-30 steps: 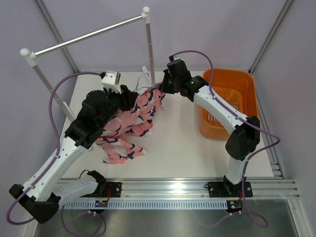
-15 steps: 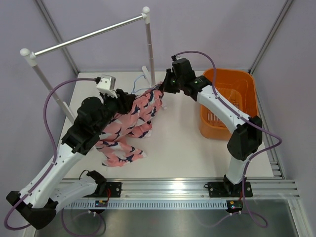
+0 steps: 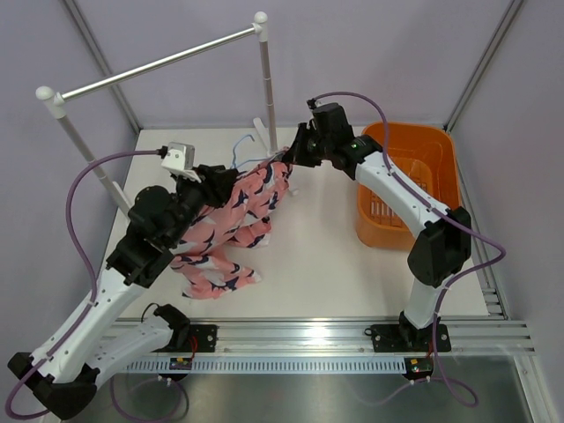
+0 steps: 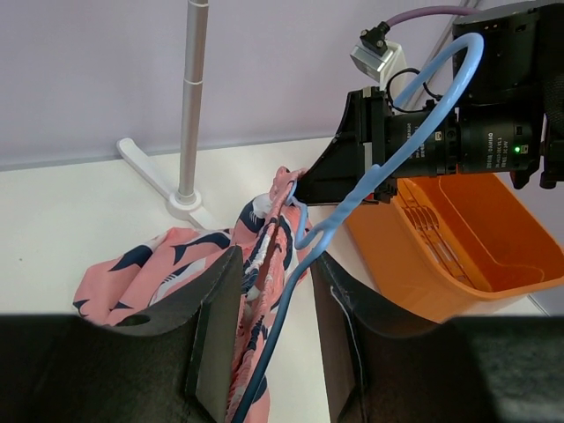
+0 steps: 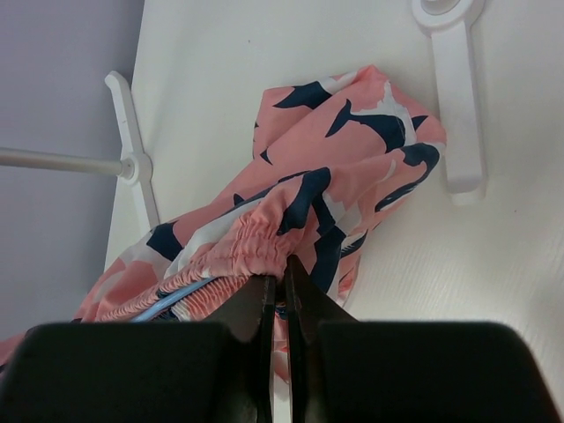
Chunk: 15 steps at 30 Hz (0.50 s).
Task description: Remove the shorts from the hanger
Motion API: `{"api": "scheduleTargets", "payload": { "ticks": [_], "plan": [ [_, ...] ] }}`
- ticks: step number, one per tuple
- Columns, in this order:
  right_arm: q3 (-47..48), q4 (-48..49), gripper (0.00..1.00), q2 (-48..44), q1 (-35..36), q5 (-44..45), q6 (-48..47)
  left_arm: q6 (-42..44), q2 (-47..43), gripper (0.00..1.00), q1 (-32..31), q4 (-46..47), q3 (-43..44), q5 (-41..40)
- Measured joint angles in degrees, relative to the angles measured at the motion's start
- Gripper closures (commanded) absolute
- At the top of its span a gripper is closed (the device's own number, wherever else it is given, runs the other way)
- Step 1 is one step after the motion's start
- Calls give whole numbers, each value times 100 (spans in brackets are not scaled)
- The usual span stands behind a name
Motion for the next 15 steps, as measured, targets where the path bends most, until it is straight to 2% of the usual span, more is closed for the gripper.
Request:
{"api": "scheduleTargets", "payload": {
  "ticks": [4,15],
  "plan": [
    [140,-44,100,4,-9,-149,2,2,-164,100,0,2,-13,0],
    [232,-389,100,332,-669,424,-127,66,-929,100,4,527,-33,-120]
  ]
}}
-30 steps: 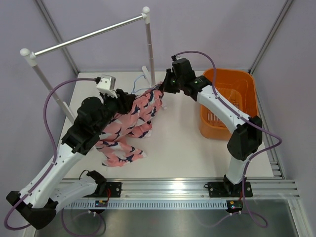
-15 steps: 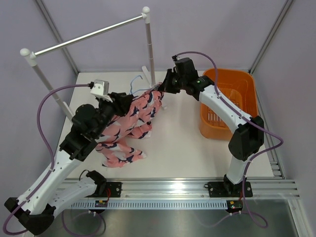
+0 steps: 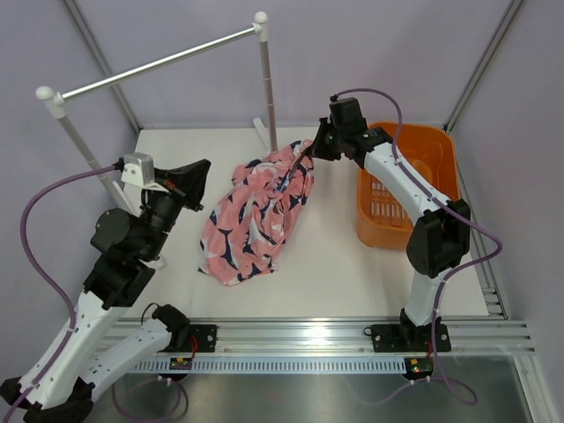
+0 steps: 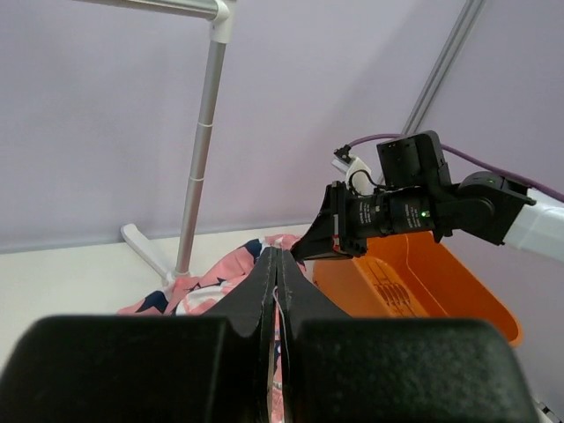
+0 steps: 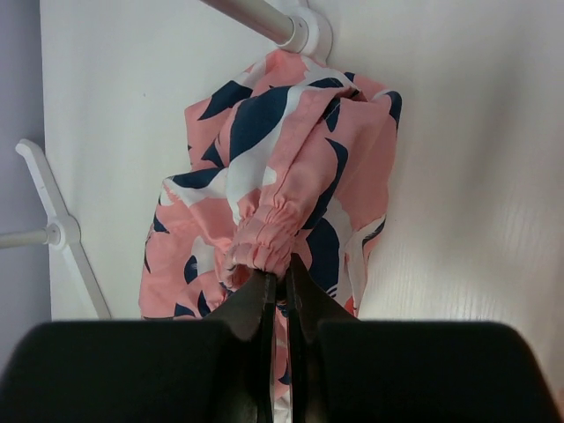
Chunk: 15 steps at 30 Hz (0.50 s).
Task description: Remove the shorts from the hanger
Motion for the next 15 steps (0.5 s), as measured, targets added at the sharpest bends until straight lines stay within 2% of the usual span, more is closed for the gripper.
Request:
{"api": "scheduleTargets", "payload": {
  "ticks": [5,6,7,8,10,11,15],
  "plan": [
    [-37,17,100,0,31,-11,-28,-81,557,100,0,-195,28,-11],
    [-59,20,100,0,31,-9,-31,-111,664,97,0,-227,17,11],
    [-90,24,100,0,31,-7,-28,-157,802,90,0,-221,-28,68],
    [-120,20,100,0,31,-7,-28,-212,938,73,0,-212,-127,151],
    [-162,20,100,0,33,-7,-28,-315,1058,65,-15,-149,-433,289],
    [-175,20,100,0,31,-7,-28,-376,1078,57,-24,-146,-590,330],
    [-192,13,100,0,33,7,-28,-468,1478,48,-149,-170,-1014,417]
  ]
}}
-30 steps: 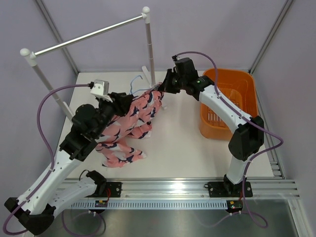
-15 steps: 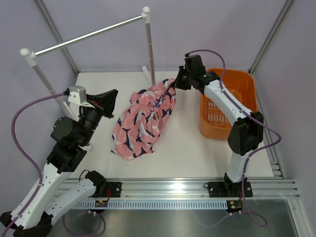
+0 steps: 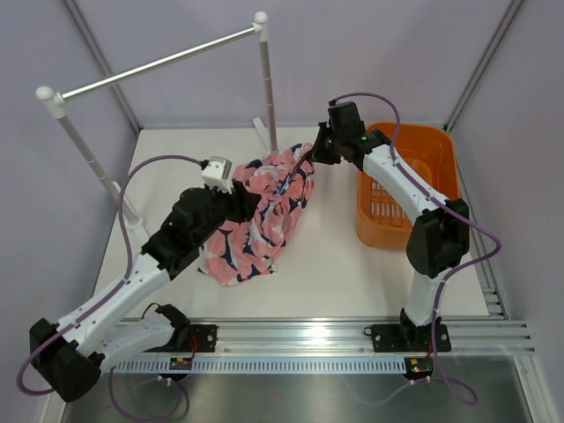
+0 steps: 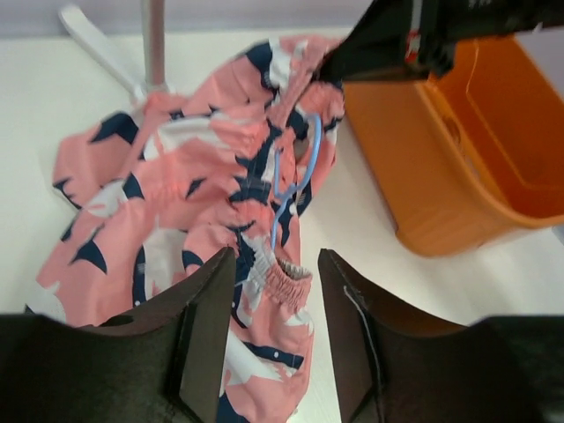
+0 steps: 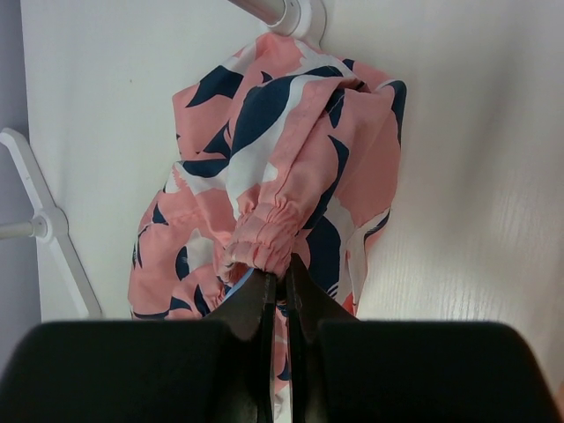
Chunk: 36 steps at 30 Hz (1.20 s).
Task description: Remove the shorts from the hanger
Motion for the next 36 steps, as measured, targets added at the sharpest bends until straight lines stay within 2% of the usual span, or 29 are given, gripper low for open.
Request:
{"api": "scheduleTargets", "payload": {
  "ticks": [3,11,22,31,36],
  "plan": [
    [0,-11,100,0,0,22,0,4,398,39,-162,4,-2,31],
    [0,-52,100,0,2,35,-24,52,1427,36,-629,345,55,-28],
    [0,-66,100,0,2,120,-72,332,2544,37,-813,1104,404,-791],
    [0,-72,100,-2,2,122,-114,511,3257,48,-813,1322,938,-1014],
    [0,-81,100,-2,2,122,-122,551,3340,48,-813,1314,955,-1069]
  ]
}}
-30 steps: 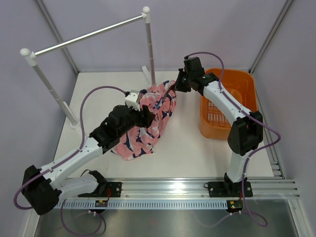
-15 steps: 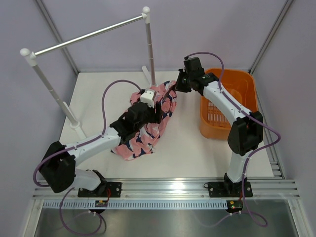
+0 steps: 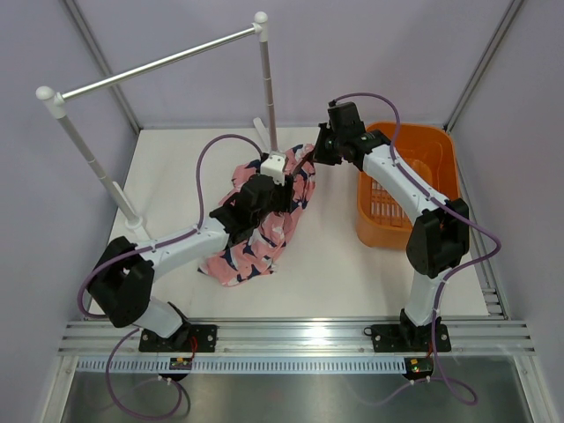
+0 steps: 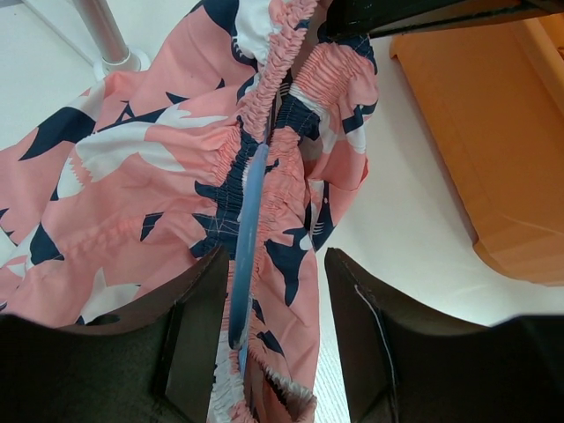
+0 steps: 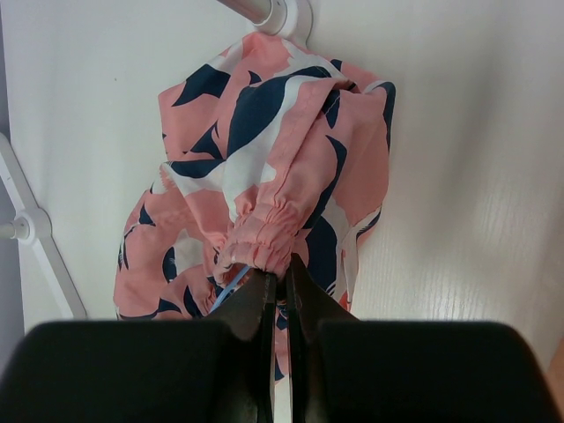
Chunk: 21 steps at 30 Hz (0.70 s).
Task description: Remove the shorts from the hanger
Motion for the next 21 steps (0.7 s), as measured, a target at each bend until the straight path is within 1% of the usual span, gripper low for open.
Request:
{"api": "scheduleTargets", "payload": {
  "ticks": [7,8,20,21],
  "plan": [
    [0,-2,100,0,0,0,-11,7,7,51,0,24,-4,-101],
    [0,-2,100,0,0,0,-11,7,15,53,0,42,-4,-107],
    [0,-7,100,0,0,0,-13,9,195,55,0,142,-72,-219],
    [0,-7,100,0,0,0,-15,9,195,57,0,146,-101,-225]
  ]
}}
